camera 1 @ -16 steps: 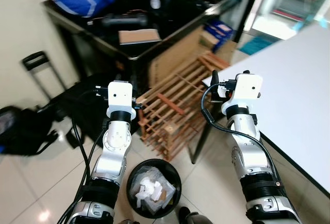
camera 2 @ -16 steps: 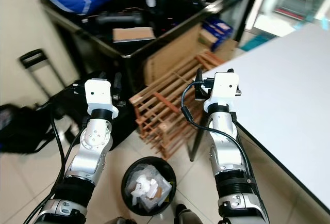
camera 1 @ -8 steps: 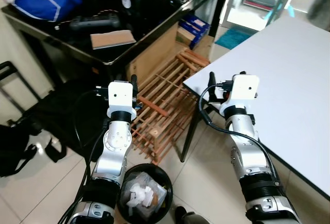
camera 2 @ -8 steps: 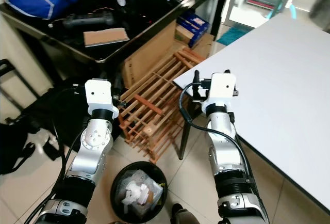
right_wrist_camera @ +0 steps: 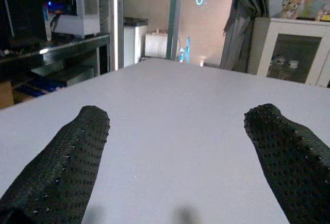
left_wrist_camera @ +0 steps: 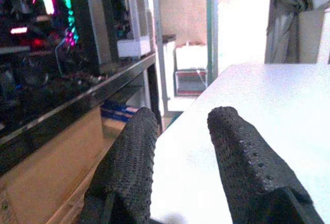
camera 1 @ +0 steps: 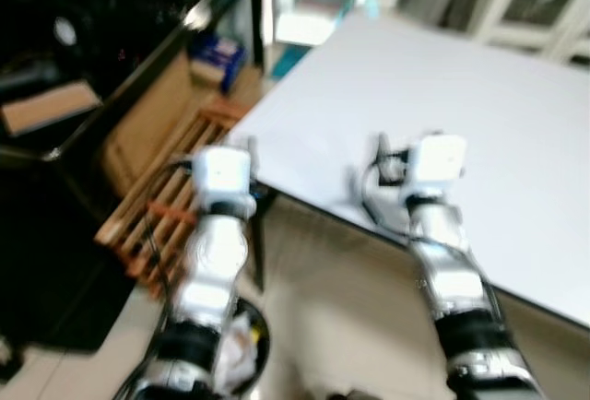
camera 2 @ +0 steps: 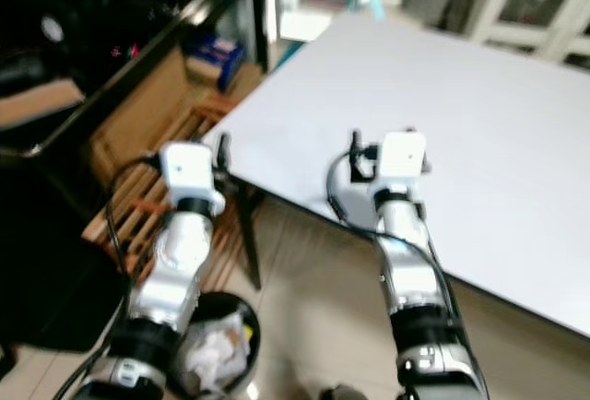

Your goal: Picking trash to rubbish bin

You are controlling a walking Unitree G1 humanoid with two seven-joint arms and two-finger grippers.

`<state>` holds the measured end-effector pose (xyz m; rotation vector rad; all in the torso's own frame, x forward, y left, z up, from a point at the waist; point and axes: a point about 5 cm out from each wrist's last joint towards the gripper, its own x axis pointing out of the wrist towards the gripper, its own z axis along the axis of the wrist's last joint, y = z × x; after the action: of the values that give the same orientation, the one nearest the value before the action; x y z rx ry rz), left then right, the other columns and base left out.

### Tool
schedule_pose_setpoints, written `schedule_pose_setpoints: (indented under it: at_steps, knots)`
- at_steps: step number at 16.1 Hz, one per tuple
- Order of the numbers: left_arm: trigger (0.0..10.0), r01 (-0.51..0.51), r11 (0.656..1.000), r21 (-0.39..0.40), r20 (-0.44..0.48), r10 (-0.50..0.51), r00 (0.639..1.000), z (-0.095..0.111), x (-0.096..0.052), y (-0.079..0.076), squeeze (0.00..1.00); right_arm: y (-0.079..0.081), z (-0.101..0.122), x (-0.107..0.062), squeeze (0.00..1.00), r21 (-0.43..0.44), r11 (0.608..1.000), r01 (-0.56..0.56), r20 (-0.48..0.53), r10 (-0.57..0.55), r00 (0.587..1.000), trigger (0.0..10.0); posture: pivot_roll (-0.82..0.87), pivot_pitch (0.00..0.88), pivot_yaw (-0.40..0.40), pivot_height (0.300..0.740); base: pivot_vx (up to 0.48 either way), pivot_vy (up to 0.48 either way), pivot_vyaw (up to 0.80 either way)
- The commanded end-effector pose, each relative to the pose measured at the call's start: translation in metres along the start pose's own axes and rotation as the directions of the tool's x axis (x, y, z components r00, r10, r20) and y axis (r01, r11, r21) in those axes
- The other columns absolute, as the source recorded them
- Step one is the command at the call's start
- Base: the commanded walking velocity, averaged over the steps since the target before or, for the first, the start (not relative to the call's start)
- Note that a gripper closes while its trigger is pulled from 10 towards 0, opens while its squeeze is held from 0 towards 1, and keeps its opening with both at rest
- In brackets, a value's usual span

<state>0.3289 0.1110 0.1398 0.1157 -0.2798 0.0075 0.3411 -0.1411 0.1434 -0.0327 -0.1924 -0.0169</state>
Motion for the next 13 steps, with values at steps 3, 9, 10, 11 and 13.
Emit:
schedule_pose_setpoints:
  at_steps: [3,9,10,11,13]
  knots:
    - [10.0,-0.021,1.0,0.01,-0.01,0.021,1.0,-0.0035,-0.0011,0.0087,0.0,0.0091,0.0017,0.0007,0.0,0.007,1.0,-0.028,0.003,0.028,1.0,10.0,-0.04,0.093,0.011,0.74,0.0,0.0,0.0]
    - [10.0,-0.009,1.0,0.026,-0.007,0.009,1.0,-0.0029,0.0,0.0077,0.0,0.0085,0.0015,0.0007,0.0,0.02,0.999,-0.026,0.003,0.026,1.0,10.0,-0.05,0.095,0.016,0.74,0.0,-0.169,0.0]
    - [10.0,-0.008,1.0,0.025,-0.007,0.008,1.0,-0.0029,0.0001,0.0075,0.0,0.0086,0.0017,0.0007,0.0,0.024,0.999,-0.027,0.003,0.027,1.0,10.0,-0.05,0.094,0.015,0.74,0.0,-0.364,0.0]
    - [10.0,-0.008,1.0,0.025,-0.007,0.008,1.0,-0.003,0.0001,0.0074,0.0,0.0087,0.0015,0.0008,0.0,0.025,0.999,-0.028,0.0,0.028,1.0,10.0,-0.05,0.094,0.015,0.74,0.0,-0.356,0.0]
    - [10.0,-0.009,1.0,0.023,-0.007,0.009,1.0,-0.0029,0.0002,0.0073,0.0,0.0099,0.0009,0.001,0.0,0.031,0.999,-0.037,-0.006,0.037,0.999,10.0,-0.05,0.095,0.015,0.74,0.0,-0.352,-0.8]
